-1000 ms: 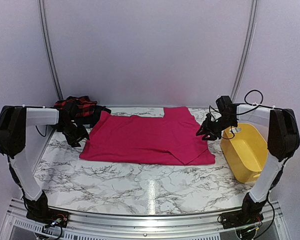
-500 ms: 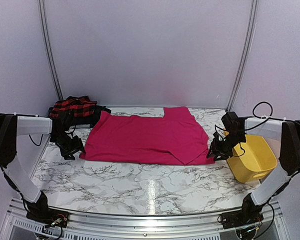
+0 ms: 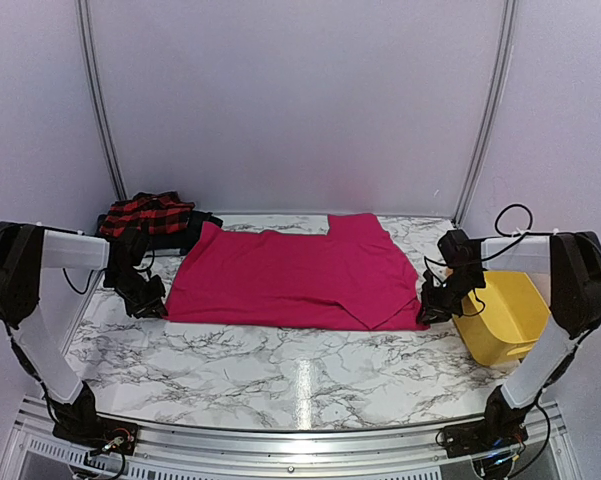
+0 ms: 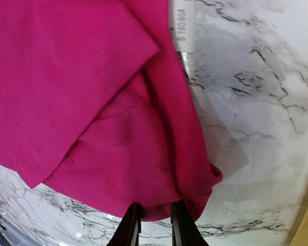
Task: Fold and stack the mixed laundry pile
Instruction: Move the 1/3-folded T-shirt to the center of the board.
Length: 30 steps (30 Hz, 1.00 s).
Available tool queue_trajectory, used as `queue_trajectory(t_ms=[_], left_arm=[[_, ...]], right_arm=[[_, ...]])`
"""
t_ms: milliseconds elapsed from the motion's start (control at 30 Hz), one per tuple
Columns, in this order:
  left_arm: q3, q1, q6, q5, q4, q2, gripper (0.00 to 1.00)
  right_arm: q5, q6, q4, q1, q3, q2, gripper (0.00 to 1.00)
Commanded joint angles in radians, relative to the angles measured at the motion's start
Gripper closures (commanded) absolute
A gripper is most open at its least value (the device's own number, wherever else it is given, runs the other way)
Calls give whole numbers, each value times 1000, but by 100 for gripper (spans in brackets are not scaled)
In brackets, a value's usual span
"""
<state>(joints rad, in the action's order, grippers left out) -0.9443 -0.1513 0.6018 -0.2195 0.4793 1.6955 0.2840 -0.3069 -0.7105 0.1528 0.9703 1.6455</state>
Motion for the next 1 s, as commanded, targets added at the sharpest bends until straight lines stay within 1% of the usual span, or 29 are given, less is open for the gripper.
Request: queue_trajectory(t_ms=[0, 33, 133, 267, 500, 733, 800, 833, 900, 933, 967], left_arm=[[39, 1, 10, -8, 15, 10, 95], [46, 1, 14, -8, 16, 4, 100], [64, 1, 27, -1, 39, -23, 100], [83, 1, 46, 13, 95, -69, 100], [114, 1, 35, 40, 165, -116, 100], [117, 5, 12, 75, 209, -136, 100], [109, 6, 8, 67, 216, -128, 100], [97, 6, 3, 69, 222, -130, 96], [68, 2, -1, 97, 212, -178, 68], [50, -1, -13, 112, 201, -213, 59], [27, -5, -33, 118, 186, -243, 55]], right_arm=[[-42, 25, 2, 2, 4, -9, 87], [-52, 29, -4, 3, 1, -12, 90], [-71, 40, -26, 2, -14, -14, 92], [-50, 43, -43, 5, -47, -31, 93], [-20, 49, -87, 6, -103, -75, 92], [2, 38, -119, 4, -72, -118, 90], [22, 35, -126, 5, -65, -126, 88], [35, 35, -128, 5, -58, -130, 86], [59, 31, -118, 5, -40, -156, 78], [66, 27, -114, 5, -28, -169, 75], [74, 26, -111, 5, -10, -175, 73]])
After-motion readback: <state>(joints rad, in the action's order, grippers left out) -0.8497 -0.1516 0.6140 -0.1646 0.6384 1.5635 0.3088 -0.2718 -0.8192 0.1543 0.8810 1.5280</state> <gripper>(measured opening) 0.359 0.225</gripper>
